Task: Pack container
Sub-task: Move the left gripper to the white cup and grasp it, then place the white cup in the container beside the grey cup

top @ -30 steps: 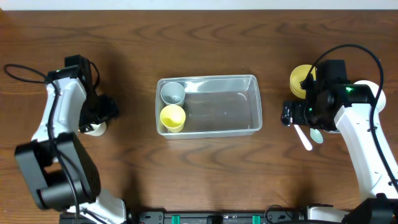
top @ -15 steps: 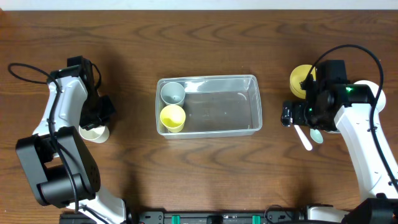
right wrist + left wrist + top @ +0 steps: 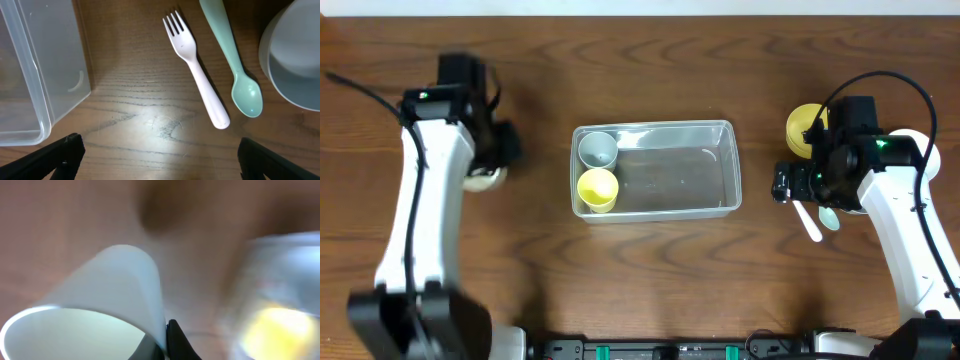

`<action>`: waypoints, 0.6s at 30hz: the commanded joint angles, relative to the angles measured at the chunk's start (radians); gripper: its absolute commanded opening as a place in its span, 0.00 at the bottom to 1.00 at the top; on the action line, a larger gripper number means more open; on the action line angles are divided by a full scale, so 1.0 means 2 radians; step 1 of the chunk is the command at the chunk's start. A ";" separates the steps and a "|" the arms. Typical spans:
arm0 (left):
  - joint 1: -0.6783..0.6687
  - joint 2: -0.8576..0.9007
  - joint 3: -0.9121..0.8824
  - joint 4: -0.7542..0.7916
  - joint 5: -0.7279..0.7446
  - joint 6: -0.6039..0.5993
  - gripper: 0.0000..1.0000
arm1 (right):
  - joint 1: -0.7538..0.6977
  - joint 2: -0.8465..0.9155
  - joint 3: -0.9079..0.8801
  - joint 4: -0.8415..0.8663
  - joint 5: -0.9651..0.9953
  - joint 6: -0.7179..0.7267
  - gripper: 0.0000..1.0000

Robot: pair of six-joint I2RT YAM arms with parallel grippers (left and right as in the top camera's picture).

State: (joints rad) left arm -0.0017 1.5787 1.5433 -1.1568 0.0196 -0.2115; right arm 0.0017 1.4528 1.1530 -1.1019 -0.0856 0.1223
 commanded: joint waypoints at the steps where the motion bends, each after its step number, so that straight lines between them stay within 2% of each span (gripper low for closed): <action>1: -0.080 -0.042 0.060 0.010 0.000 0.018 0.06 | -0.005 0.001 0.008 0.001 0.003 -0.003 0.99; 4: -0.158 -0.042 0.091 0.035 0.000 0.036 0.06 | -0.005 0.001 0.008 0.001 0.003 -0.003 0.99; 9: -0.264 -0.009 0.092 0.060 0.000 0.094 0.06 | -0.005 0.001 0.008 0.001 0.003 -0.004 0.99; 13: -0.299 0.042 0.092 0.043 0.000 0.136 0.06 | -0.005 0.001 0.008 0.000 0.003 -0.003 0.99; 18: -0.304 0.098 0.092 0.020 0.000 0.173 0.06 | -0.005 0.001 0.008 0.000 0.003 -0.004 0.99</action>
State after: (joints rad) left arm -0.6113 1.7435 1.7298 -1.1038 0.0265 0.0528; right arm 0.0017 1.4528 1.1530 -1.1027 -0.0856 0.1223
